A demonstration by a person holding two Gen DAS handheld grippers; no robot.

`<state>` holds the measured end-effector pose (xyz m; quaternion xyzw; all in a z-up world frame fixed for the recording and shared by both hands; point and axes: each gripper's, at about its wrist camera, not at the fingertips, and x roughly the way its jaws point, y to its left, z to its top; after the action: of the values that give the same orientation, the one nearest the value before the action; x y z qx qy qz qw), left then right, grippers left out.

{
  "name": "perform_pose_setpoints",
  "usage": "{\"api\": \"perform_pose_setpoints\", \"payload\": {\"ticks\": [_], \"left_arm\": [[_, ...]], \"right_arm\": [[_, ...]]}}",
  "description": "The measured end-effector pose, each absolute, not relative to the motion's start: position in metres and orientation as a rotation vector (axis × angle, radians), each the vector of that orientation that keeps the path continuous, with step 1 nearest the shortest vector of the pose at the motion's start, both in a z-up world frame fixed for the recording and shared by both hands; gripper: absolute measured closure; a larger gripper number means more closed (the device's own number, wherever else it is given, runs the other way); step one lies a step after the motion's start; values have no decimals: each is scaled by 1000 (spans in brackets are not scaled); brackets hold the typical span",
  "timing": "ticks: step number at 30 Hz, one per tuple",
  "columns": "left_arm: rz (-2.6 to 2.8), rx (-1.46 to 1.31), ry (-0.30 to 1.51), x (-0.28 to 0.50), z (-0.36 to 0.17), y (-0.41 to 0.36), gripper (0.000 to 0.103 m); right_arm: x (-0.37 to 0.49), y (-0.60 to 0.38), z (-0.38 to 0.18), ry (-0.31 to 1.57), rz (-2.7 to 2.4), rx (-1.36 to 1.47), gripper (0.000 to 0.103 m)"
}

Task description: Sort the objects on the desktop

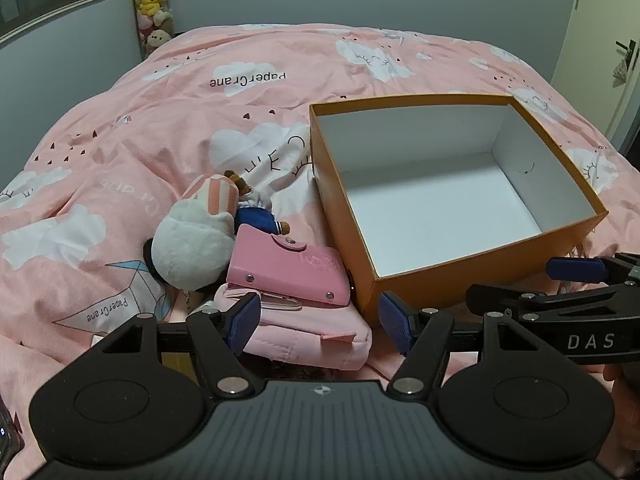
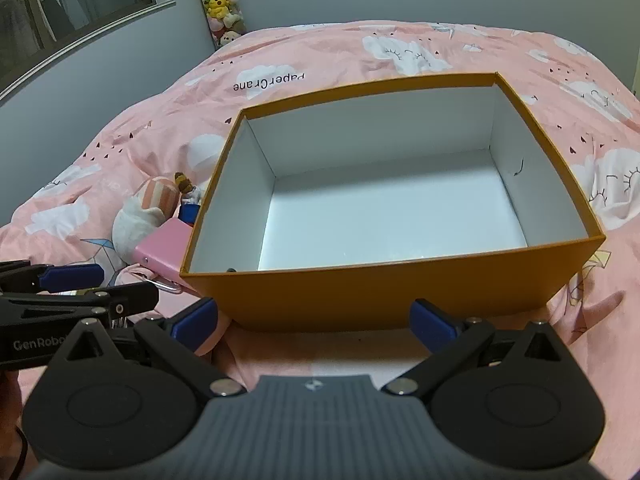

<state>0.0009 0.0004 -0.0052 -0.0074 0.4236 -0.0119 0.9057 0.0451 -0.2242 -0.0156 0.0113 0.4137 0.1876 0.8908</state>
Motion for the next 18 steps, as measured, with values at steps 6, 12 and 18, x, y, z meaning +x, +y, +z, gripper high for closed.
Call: {"api": "perform_pose_setpoints", "payload": {"ticks": [6, 12, 18], "left_arm": [[-20, -3, 878, 0, -5, -2, 26], [-18, 2, 881, 0, -4, -3, 26], [-17, 5, 884, 1, -4, -4, 26]], "right_arm": [[46, -224, -16, 863, 382, 21, 1], [46, -223, -17, 868, 378, 21, 1], [46, -224, -18, 874, 373, 21, 1]]}}
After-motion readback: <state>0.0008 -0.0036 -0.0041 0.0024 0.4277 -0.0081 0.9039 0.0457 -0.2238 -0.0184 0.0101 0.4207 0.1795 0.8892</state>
